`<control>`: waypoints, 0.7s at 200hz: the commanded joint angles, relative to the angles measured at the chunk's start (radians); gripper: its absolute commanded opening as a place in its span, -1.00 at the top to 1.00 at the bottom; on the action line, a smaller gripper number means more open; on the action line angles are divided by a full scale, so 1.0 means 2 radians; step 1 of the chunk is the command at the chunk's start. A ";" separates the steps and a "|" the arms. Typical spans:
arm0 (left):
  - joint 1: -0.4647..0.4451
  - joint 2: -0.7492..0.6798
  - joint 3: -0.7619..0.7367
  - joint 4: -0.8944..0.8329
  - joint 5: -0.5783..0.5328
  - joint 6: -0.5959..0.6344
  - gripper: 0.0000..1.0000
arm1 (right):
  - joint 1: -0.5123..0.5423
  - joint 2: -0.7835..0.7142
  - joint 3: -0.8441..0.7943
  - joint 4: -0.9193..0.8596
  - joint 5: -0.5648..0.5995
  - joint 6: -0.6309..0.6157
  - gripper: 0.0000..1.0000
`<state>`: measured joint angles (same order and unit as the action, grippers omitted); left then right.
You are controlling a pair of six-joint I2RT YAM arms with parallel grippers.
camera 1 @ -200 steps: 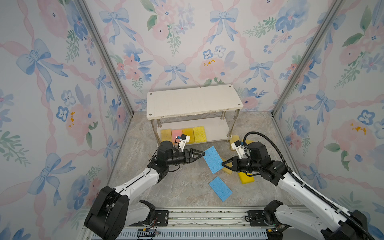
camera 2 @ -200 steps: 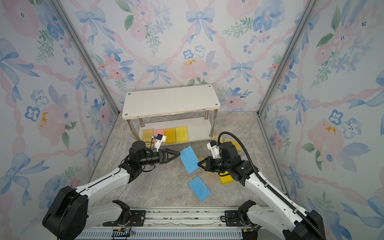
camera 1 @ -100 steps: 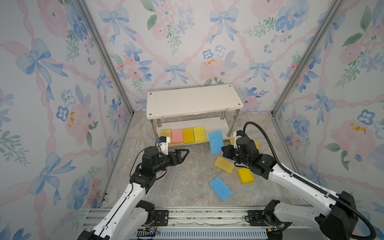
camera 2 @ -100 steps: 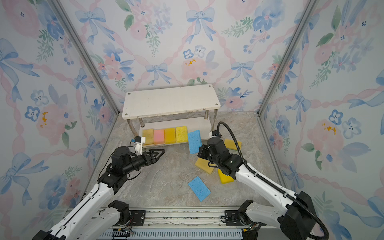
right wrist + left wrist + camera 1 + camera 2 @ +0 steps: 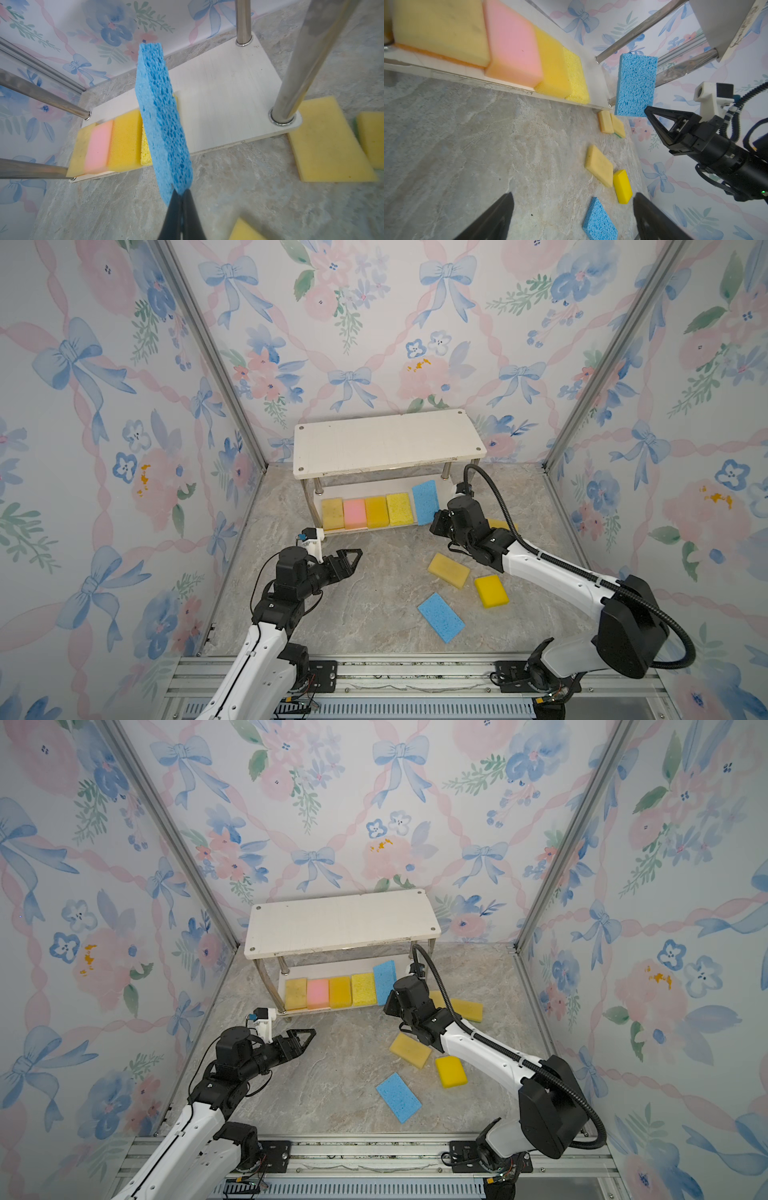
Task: Place and organize the cleaning sponges onto the shelf
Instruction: 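Carry the blue sponge to the lower tier with the right gripper while the left withdraws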
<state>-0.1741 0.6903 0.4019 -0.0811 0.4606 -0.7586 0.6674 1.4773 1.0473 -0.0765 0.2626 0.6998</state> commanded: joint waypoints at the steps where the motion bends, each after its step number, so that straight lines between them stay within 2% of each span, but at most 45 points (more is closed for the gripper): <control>1: 0.004 -0.003 -0.004 -0.006 0.006 0.015 -0.84 | -0.016 0.017 0.014 0.026 0.002 -0.018 1.00; 54: 0.005 -0.001 -0.005 -0.006 0.008 0.014 -0.87 | -0.040 0.059 0.018 0.057 -0.039 -0.016 1.00; 140: 0.007 0.006 -0.005 -0.006 0.005 0.015 -0.94 | -0.059 0.114 0.036 0.088 -0.070 0.002 1.00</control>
<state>-0.1696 0.7036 0.4015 -0.0811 0.4637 -0.7582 0.5632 1.6726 1.0851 0.0574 0.1478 0.6880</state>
